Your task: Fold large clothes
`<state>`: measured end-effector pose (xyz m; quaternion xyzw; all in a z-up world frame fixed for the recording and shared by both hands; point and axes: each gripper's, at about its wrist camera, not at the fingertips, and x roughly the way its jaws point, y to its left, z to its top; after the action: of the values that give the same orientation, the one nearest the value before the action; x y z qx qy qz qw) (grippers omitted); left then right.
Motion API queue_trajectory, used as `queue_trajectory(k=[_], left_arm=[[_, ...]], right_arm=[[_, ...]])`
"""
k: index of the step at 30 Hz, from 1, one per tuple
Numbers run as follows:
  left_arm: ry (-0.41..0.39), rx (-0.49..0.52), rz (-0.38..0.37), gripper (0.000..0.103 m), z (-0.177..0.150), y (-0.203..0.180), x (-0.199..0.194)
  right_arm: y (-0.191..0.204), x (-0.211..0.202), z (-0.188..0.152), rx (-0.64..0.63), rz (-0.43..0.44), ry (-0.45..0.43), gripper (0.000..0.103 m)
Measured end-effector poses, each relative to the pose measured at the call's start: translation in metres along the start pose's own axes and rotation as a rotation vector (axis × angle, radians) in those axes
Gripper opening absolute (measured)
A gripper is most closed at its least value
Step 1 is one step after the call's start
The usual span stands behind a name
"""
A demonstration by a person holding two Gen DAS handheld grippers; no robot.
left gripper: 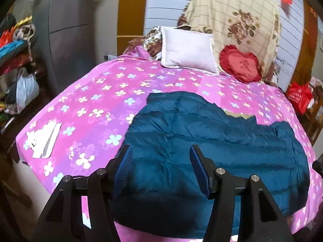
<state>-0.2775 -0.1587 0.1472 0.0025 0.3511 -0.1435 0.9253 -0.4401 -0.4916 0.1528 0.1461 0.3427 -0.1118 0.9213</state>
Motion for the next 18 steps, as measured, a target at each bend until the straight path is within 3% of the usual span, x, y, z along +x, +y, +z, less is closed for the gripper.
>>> queue_trajectory(k=[10,18], left_arm=[[0.011,0.057,-0.020,0.040,-0.023,-0.037,-0.003],[-0.025,0.101,0.009,0.040,-0.032,-0.054,-0.007]], right_arm=[[0.060,0.012,-0.026,-0.083,-0.039,-0.034,0.094],[0.074,0.013,-0.032,-0.093,-0.048,-0.044,0.099]])
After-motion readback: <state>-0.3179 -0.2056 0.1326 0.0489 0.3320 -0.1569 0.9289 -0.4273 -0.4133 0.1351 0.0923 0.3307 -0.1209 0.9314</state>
